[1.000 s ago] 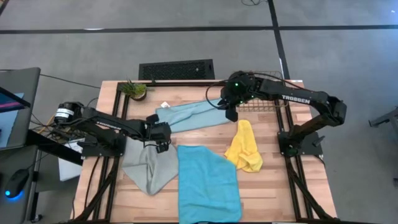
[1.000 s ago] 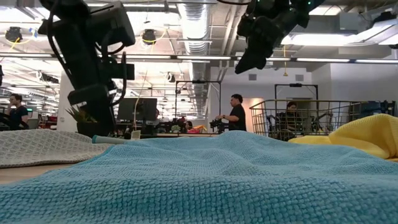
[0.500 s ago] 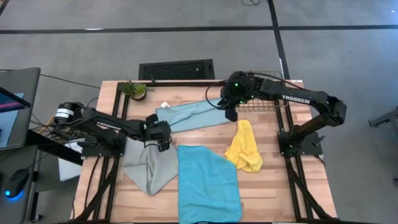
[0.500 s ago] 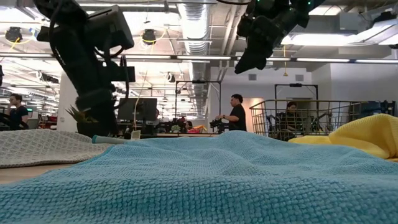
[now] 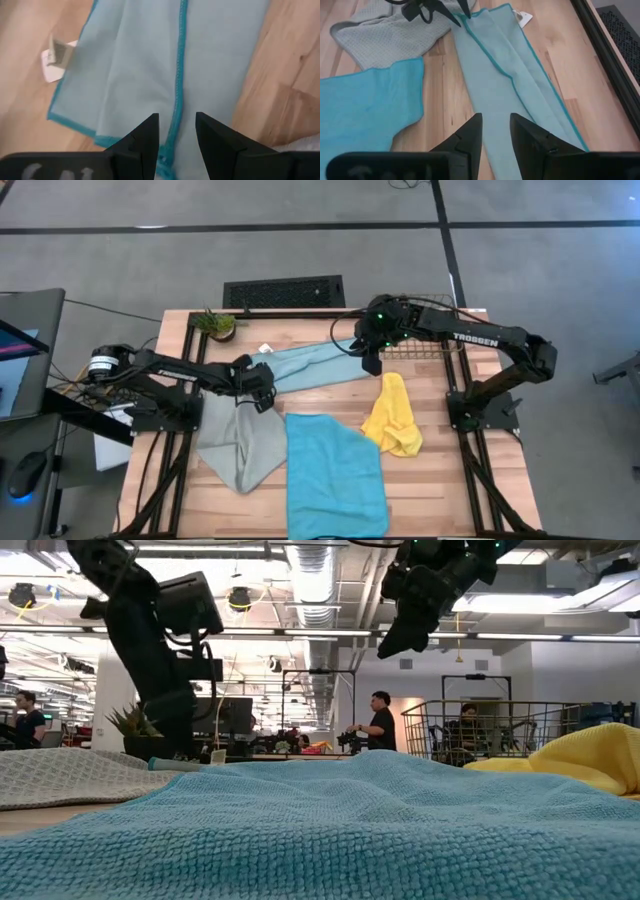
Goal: Fold microfiber towels
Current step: Fold the light blue microfiber cloth
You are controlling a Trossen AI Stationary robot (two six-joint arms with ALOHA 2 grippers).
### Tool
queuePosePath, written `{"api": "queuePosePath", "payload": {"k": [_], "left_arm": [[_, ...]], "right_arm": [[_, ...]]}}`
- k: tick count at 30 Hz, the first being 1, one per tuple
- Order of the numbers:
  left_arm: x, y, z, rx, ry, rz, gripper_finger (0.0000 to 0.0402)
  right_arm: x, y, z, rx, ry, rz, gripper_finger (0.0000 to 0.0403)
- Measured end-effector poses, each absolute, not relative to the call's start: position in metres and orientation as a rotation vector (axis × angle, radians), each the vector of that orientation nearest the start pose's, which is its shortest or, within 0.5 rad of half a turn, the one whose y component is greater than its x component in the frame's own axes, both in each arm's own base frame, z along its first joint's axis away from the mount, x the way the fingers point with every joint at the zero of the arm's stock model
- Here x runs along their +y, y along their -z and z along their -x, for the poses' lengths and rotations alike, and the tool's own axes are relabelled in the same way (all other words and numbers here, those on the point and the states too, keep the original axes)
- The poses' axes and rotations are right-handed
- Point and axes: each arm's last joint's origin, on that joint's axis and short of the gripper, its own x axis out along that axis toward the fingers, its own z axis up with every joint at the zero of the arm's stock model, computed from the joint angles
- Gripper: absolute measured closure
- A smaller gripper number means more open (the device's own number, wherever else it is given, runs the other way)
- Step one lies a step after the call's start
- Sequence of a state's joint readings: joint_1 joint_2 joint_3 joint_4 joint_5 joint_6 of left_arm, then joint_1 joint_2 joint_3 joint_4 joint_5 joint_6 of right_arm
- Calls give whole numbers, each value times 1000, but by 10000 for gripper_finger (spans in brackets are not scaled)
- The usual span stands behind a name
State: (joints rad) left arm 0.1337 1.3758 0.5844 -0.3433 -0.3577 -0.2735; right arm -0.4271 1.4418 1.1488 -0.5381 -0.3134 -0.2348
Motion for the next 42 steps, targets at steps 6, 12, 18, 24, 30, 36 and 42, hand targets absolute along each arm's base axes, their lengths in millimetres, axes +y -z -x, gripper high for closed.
{"api": "queuePosePath", "payload": {"k": [6,12,18,24,30,36,42], "left_arm": [[41,-138,-217,1036,-657,90,281],[42,-138,-217,1046,-635,63,281],[40,-133,-214,1054,-601,85,281],[40,-130,-211,1053,-620,85,281],[40,-130,-211,1067,-596,53,281],[42,-129,-209,1095,-588,63,281],[46,-128,-206,1112,-602,65,283]], "right_arm": [[-117,-281,-278,783,16,-80,280],[-117,-281,-278,783,16,-80,280],[-117,-281,-279,783,20,-78,280],[-117,-281,-279,781,20,-77,280],[-118,-281,-279,782,25,-77,280],[-118,-281,-279,782,26,-78,280],[-118,-281,-279,782,29,-86,280]]}}
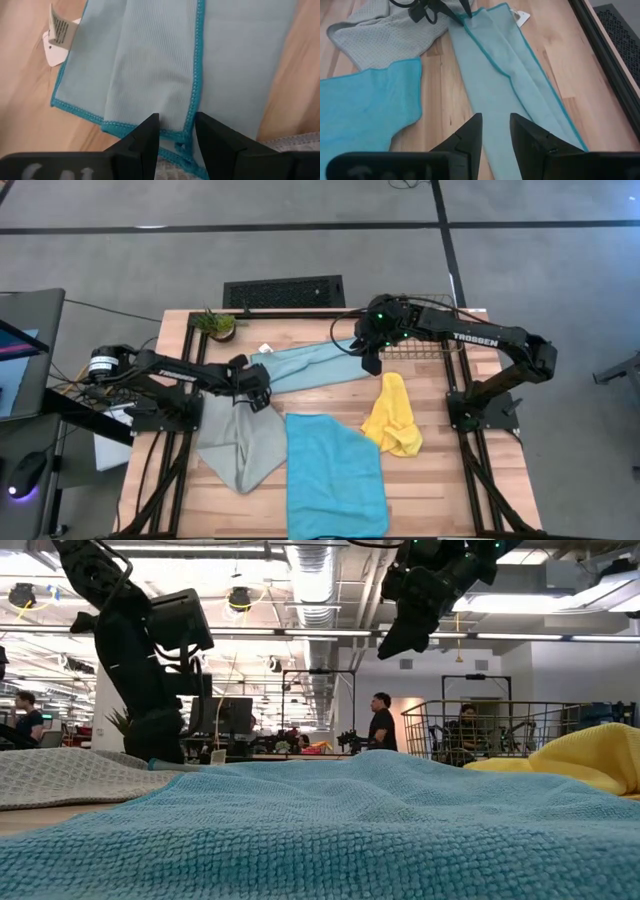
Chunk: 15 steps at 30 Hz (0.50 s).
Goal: Fold microfiber towels
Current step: Fold the light blue microfiber cloth
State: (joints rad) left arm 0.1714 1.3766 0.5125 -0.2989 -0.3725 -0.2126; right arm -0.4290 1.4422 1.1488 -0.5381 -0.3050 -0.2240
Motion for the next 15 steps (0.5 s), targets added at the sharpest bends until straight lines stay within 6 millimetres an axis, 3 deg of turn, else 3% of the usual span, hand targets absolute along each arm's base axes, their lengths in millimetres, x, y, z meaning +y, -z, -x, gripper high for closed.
{"api": "queuePosePath", "payload": {"k": [4,11,15], "left_arm": [[48,-128,-206,1112,-612,72,309],[48,-128,-206,1111,-590,111,391],[48,-128,-206,1112,-579,122,395]], "right_arm": [[-118,-281,-279,782,32,-93,280],[-120,-281,-278,782,39,-96,280],[-121,-281,-277,782,43,-98,280]]}}
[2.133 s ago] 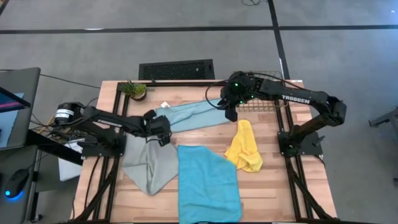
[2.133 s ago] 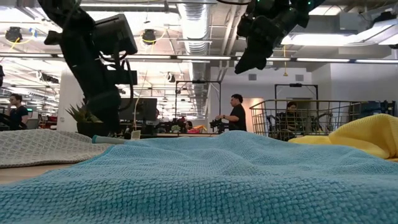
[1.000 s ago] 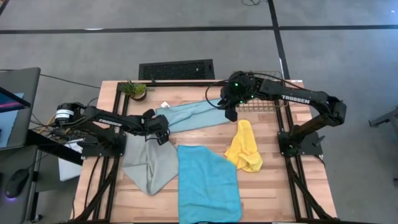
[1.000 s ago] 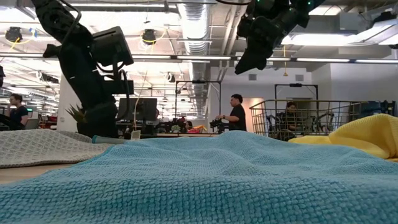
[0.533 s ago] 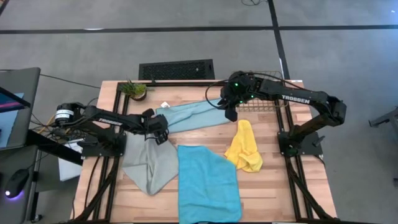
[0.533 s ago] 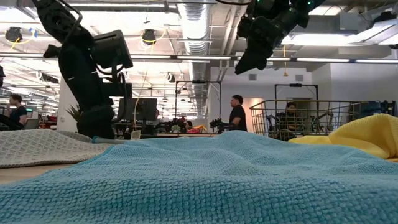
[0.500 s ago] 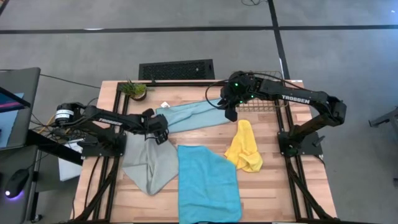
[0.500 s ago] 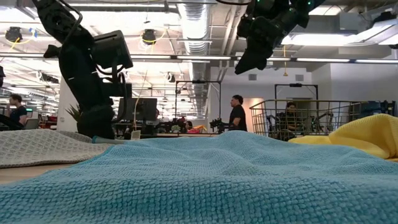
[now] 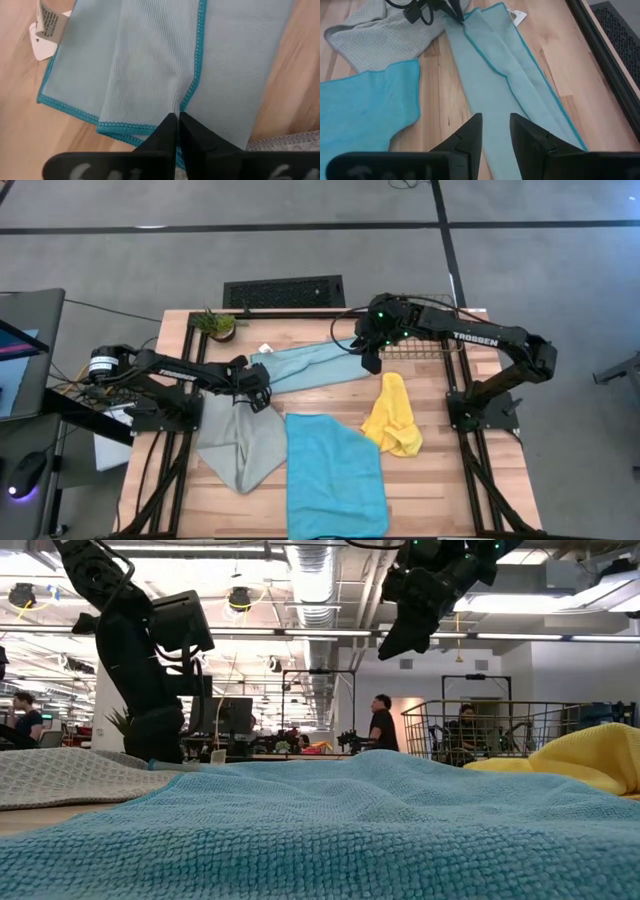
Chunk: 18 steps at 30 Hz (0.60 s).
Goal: Fold microfiber towels
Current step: Fold the light blue microfiber cloth
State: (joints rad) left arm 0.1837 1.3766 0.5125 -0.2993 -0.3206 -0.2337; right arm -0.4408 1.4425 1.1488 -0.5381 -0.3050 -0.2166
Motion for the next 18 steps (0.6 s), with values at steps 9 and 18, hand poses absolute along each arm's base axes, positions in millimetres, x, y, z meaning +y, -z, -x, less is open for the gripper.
{"api": "queuePosePath", "payload": {"k": [9,18], "left_arm": [[53,-140,-213,1099,-633,99,400],[82,-162,-218,1104,-751,91,401]], "right_arm": [[-121,-281,-277,782,43,-97,281],[-121,-281,-277,782,43,-97,281]]}}
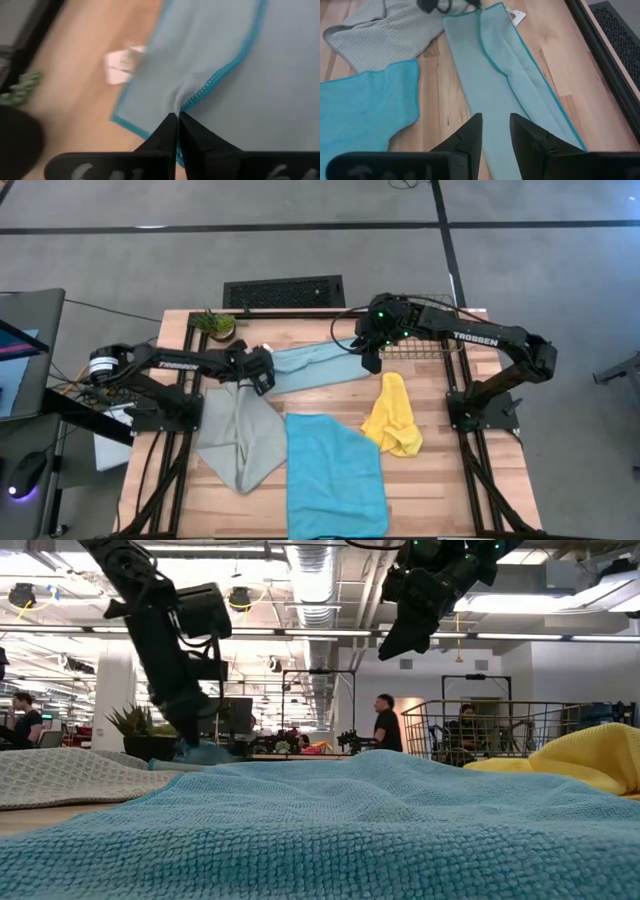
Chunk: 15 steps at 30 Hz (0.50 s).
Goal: Fold microfiber towels
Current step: Fold the light blue microfiber cloth
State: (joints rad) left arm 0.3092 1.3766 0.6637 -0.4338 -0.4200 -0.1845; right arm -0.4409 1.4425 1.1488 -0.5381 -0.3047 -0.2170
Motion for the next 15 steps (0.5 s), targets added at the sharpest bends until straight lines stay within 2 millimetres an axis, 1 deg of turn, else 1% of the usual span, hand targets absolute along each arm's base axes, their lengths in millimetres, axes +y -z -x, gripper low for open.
{"api": "queuePosePath", "payload": {"k": [7,11,15], "left_arm": [[105,-169,-214,1067,-858,166,401],[113,-169,-210,1056,-902,222,401],[118,-169,-207,1053,-926,239,401]], "right_arm": [[-121,-281,-277,782,43,-97,281],[-121,-281,-277,782,43,-97,281],[-121,-281,-277,782,44,-97,281]]}}
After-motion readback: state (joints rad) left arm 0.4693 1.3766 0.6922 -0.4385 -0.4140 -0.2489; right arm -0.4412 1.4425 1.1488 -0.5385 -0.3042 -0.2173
